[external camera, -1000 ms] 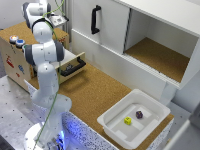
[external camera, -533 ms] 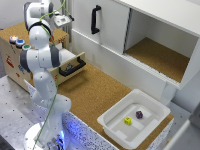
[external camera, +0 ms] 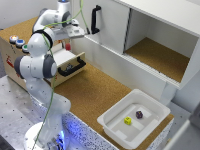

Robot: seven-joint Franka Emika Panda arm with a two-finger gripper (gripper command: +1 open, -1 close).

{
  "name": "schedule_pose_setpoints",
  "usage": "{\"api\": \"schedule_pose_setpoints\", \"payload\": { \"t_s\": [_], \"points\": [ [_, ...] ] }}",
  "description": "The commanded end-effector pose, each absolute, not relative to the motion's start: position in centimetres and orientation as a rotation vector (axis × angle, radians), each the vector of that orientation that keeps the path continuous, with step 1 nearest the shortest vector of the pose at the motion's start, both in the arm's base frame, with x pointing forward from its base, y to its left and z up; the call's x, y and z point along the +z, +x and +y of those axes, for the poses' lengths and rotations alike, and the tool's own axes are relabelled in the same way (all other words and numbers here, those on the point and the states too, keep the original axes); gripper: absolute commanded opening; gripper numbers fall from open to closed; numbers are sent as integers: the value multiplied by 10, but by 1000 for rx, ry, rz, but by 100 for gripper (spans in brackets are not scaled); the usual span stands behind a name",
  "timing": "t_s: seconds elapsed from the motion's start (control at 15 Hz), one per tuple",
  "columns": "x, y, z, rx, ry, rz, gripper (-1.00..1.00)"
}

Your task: Move to the white box, then store the pink object

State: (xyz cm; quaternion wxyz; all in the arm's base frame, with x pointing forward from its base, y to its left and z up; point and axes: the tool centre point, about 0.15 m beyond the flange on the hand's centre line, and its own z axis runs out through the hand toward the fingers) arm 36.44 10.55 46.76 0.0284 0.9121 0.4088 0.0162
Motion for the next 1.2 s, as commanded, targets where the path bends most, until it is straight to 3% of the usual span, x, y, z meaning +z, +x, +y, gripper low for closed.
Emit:
{"api": "schedule_pose_setpoints", "payload": {
  "t_s": [0.0, 0.27, 0.8, 1.13],
  "points": [
    [458, 367, -41, 134, 2977, 942, -100],
    [450, 375, -145, 112, 3053, 630, -100],
    [383, 365, -365, 143, 3175, -50, -100],
    [361, 358, -429, 129, 3122, -469, -100]
  ]
}}
